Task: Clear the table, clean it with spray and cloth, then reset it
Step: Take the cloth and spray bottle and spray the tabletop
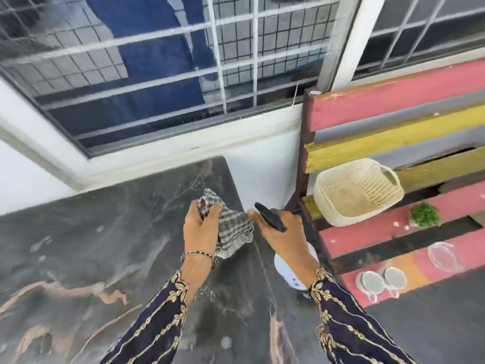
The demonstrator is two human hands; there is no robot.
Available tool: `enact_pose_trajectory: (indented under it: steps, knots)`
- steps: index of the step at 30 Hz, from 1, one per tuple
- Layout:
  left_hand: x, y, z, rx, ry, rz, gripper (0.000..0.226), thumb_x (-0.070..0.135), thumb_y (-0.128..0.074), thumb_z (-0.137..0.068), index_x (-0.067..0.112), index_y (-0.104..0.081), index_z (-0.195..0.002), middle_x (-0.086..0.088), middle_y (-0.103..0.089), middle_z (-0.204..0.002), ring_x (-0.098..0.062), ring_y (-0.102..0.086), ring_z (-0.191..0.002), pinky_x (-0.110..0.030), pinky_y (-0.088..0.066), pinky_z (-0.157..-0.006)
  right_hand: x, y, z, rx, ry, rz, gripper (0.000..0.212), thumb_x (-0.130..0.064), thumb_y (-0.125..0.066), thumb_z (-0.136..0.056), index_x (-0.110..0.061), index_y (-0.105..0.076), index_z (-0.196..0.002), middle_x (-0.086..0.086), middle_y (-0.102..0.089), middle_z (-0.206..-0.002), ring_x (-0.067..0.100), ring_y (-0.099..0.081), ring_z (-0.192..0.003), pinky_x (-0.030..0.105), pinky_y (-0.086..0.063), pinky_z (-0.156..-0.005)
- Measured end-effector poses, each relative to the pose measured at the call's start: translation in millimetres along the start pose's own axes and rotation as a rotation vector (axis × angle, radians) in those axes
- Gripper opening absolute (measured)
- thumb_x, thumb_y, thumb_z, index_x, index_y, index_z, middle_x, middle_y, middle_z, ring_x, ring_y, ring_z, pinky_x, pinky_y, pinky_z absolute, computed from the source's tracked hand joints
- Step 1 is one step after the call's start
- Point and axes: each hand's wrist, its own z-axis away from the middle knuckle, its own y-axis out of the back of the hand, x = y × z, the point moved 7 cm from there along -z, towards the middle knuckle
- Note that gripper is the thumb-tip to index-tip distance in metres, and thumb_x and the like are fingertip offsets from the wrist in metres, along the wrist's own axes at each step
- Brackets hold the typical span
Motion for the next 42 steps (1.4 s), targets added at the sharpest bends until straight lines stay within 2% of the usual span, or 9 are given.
enact_pose_trajectory:
  steps: [5, 9, 13, 19, 24, 31, 38, 41, 42]
  knots:
    - [12, -108, -17, -0.158, -0.071, -0.057, 0.048, 0.031, -0.064, -0.088, 0.006, -0.053, -0.127, -0.013, -0.067, -0.118, -0.029, -0.063, -0.109, -0.044, -0.05, -0.097, 59, 52, -57, 0.112, 0.015, -0.082, 0.053, -0.068, -0.066, -0.082, -0.016, -0.06, -0.073, -0.007, -0.054, -0.048, 0.01, -0.054, -0.045, 0.028, -0.044, -0.051]
    - [19, -180, -26, -0.247, -0.151, -0.13, 0.029, 0.027, -0.063, -0.089, 0.008, -0.056, -0.11, 0.003, -0.063, -0.075, -0.015, -0.058, -0.062, -0.01, -0.041, -0.049, 101, 97, -99, 0.223, 0.088, 0.024, 0.041, -0.065, -0.073, -0.081, -0.03, -0.051, -0.076, -0.014, -0.055, -0.056, 0.002, -0.055, -0.048, 0.025, -0.047, -0.05]
    - [15, -232, -36, -0.303, -0.172, -0.189, 0.023, 0.026, -0.062, -0.09, 0.011, -0.056, -0.106, 0.007, -0.058, -0.069, -0.012, -0.056, -0.06, -0.009, -0.038, -0.045, 144, 125, -134, 0.358, 0.077, 0.234, 0.051, -0.062, -0.079, -0.079, -0.018, -0.056, -0.087, -0.002, -0.059, -0.067, 0.026, -0.064, -0.063, 0.039, -0.05, -0.054]
    - [-12, -266, -49, -0.329, -0.121, -0.271, 0.027, 0.031, -0.061, -0.091, 0.011, -0.055, -0.107, -0.005, -0.065, -0.079, -0.026, -0.062, -0.072, -0.032, -0.047, -0.063, 199, 128, -165, 0.364, -0.049, 0.325, 0.079, -0.063, -0.082, -0.07, -0.002, -0.054, -0.11, 0.015, -0.067, -0.089, 0.036, -0.068, -0.077, 0.046, -0.055, -0.063]
    - [-46, -272, -66, -0.308, -0.082, -0.333, 0.027, 0.032, -0.06, -0.09, 0.014, -0.05, -0.107, -0.003, -0.06, -0.07, -0.023, -0.054, -0.059, -0.034, -0.046, -0.056, 257, 111, -179, 0.255, -0.24, 0.407, 0.095, -0.063, -0.086, -0.061, 0.002, -0.05, -0.121, 0.021, -0.068, -0.106, 0.04, -0.07, -0.093, 0.045, -0.053, -0.071]
    - [-81, -270, -73, -0.285, -0.01, -0.37, 0.029, 0.033, -0.059, -0.089, 0.011, -0.051, -0.107, -0.013, -0.066, -0.08, -0.032, -0.065, -0.072, -0.04, -0.051, -0.064, 303, 80, -171, 0.26, -0.397, 0.232, 0.102, -0.041, -0.096, -0.059, 0.01, -0.042, -0.129, 0.026, -0.062, -0.119, 0.041, -0.061, -0.111, 0.046, -0.048, -0.091]
    - [-94, -275, -75, -0.325, -0.015, -0.379, 0.031, 0.034, -0.058, -0.089, 0.025, -0.052, -0.118, 0.005, -0.043, -0.054, -0.019, -0.04, -0.048, -0.031, -0.036, -0.058, 315, 81, -164, 0.335, -0.483, 0.039, 0.075, -0.01, -0.095, -0.067, 0.004, -0.043, -0.121, 0.022, -0.069, -0.112, 0.035, -0.066, -0.109, 0.036, -0.05, -0.093]
    - [-93, -274, -70, -0.327, -0.01, -0.381, 0.045, 0.033, -0.058, -0.089, 0.02, -0.049, -0.132, 0.005, -0.041, -0.05, -0.015, -0.038, -0.044, -0.03, -0.033, -0.056, 310, 90, -160, 0.339, -0.475, 0.042, 0.068, 0.0, -0.091, -0.069, 0.005, -0.047, -0.12, 0.023, -0.069, -0.117, 0.027, -0.07, -0.1, -0.004, -0.042, -0.073]
    - [-93, -274, -68, -0.332, -0.016, -0.385, 0.044, 0.033, -0.058, -0.089, 0.02, -0.05, -0.131, 0.005, -0.039, -0.049, -0.015, -0.038, -0.043, -0.03, -0.032, -0.054, 309, 91, -158, 0.327, -0.48, 0.047, 0.067, 0.002, -0.09, -0.07, 0.005, -0.047, -0.122, 0.023, -0.068, -0.121, 0.029, -0.071, -0.099, -0.007, -0.04, -0.061]
